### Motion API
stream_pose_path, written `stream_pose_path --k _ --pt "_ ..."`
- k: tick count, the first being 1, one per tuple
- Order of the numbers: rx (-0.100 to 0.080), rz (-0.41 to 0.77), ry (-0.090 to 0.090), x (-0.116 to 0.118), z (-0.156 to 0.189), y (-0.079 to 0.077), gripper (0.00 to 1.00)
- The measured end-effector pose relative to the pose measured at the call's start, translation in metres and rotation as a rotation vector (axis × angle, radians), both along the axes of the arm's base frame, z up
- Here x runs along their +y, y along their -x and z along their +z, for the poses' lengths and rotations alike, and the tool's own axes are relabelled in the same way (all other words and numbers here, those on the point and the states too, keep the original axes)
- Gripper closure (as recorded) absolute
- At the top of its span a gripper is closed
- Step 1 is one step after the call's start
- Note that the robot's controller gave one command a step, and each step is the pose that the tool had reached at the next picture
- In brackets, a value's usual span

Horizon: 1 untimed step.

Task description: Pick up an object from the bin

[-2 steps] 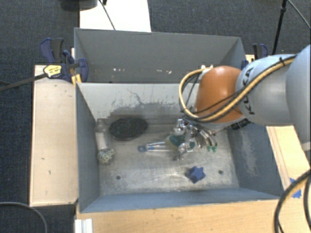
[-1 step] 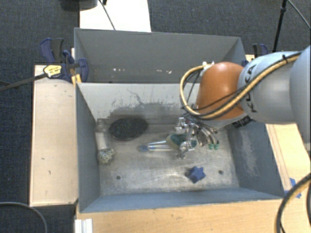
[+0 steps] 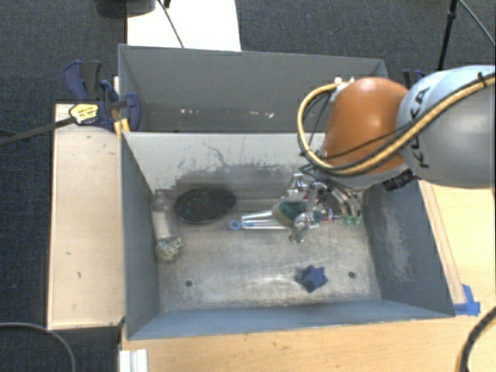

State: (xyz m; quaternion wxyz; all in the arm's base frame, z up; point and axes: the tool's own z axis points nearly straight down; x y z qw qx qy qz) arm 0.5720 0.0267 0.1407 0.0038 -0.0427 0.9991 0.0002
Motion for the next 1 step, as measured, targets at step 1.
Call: stream_pose_path --k 1 --pt "0.0 -0.005 0.0 -0.0001 0.0394 -0.0015 1.0"
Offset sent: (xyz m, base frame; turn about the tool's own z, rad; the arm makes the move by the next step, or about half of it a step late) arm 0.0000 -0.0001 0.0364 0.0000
